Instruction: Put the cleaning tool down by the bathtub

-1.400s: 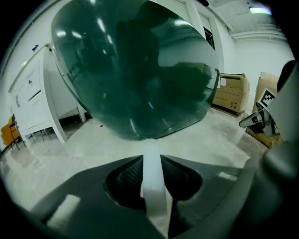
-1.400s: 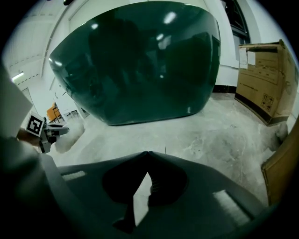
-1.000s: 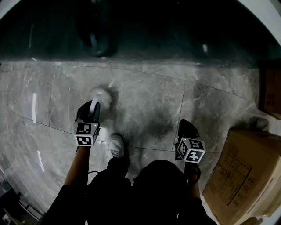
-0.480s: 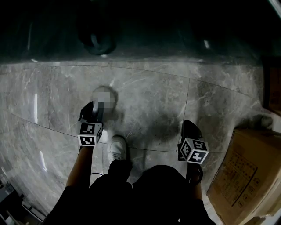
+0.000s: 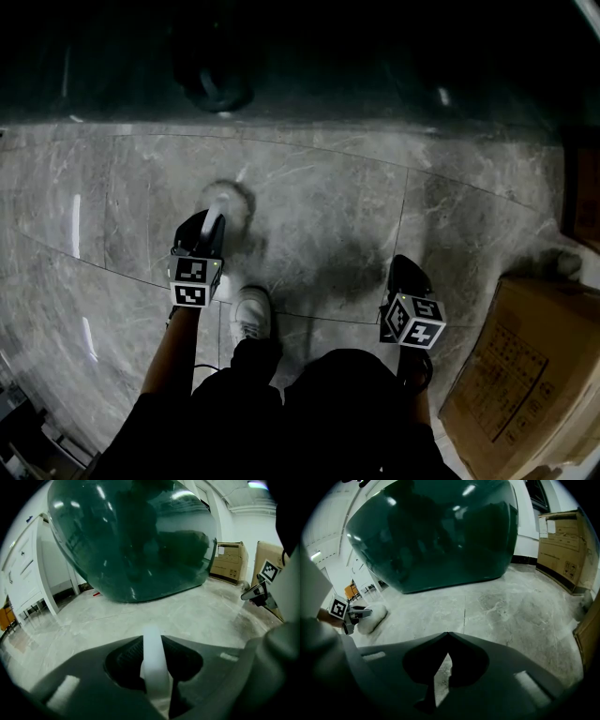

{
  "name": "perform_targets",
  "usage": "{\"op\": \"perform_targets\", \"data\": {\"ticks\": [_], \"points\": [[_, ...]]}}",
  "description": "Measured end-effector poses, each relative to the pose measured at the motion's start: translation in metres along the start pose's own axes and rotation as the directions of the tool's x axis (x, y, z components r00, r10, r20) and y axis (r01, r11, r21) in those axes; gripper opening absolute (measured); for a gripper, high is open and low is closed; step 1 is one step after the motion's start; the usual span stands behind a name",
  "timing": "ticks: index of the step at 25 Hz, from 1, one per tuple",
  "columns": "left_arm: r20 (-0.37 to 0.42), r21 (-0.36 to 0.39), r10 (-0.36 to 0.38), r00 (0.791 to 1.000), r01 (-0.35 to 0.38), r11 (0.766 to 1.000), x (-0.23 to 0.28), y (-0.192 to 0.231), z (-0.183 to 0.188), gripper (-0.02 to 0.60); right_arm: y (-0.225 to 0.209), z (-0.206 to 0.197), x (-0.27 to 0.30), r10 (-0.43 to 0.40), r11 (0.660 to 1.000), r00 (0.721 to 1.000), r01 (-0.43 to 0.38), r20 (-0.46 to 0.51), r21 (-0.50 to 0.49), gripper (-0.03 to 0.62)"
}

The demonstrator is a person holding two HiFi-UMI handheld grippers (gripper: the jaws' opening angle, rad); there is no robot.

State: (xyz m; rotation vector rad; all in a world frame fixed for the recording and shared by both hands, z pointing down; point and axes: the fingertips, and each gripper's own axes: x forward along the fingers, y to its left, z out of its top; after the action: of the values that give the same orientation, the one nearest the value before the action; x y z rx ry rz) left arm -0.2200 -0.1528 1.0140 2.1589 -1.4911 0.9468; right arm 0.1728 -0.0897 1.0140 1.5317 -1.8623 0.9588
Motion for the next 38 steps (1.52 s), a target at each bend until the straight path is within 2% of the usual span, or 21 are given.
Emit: {"op": "perform_targets", "data": {"ticks": [3, 5, 10, 13, 25, 32, 38], "points": [[-0.019, 0.01, -0.016, 1.0, 0.016, 1.0, 0.0, -0.005, -0.004, 0.104, -0.001, 0.0, -0.001, 0.001, 1.0, 1.0, -0.001, 0.0, 0.004, 0.014], [-0.022, 0.016, -0.028, 0.999, 0.028, 0.999, 0.0, -0.007, -0.005, 0.155, -0.002, 0.0, -0.001, 0.001, 1.0, 1.0, -0.001, 0.001, 0.006, 0.014], [-0.012, 0.029, -0.039, 0.999, 0.04, 0.999, -0.004, -0.01, -0.002, 0.23, -0.003, 0.002, -0.001, 0.004, 1.0, 1.0, -0.004, 0.009, 0.003, 0.014], [-0.004, 0.027, -0.036, 0.999, 0.036, 0.999, -0.007, -0.008, 0.001, 0.253, -0.004, 0.003, -0.001, 0.006, 1.0, 1.0, -0.006, 0.013, 0.006, 0.014], [0.103, -0.009, 0.016, 0.995, -0.015, 1.0, -0.039, -0.003, 0.039, 0.264, 0.004, 0.02, -0.004, 0.032, 0.999, 0.998, -0.032, 0.055, 0.009, 0.014], [0.136, -0.013, 0.042, 0.99, -0.041, 0.999, -0.049, -0.001, 0.052, 0.21, 0.009, 0.021, -0.007, 0.039, 0.999, 0.997, -0.04, 0.069, 0.017, 0.014], [0.133, -0.01, 0.044, 0.99, -0.043, 0.999, -0.049, -0.007, 0.052, 0.053, 0.009, 0.022, -0.01, 0.039, 0.999, 0.996, -0.04, 0.078, 0.019, 0.014]]}}
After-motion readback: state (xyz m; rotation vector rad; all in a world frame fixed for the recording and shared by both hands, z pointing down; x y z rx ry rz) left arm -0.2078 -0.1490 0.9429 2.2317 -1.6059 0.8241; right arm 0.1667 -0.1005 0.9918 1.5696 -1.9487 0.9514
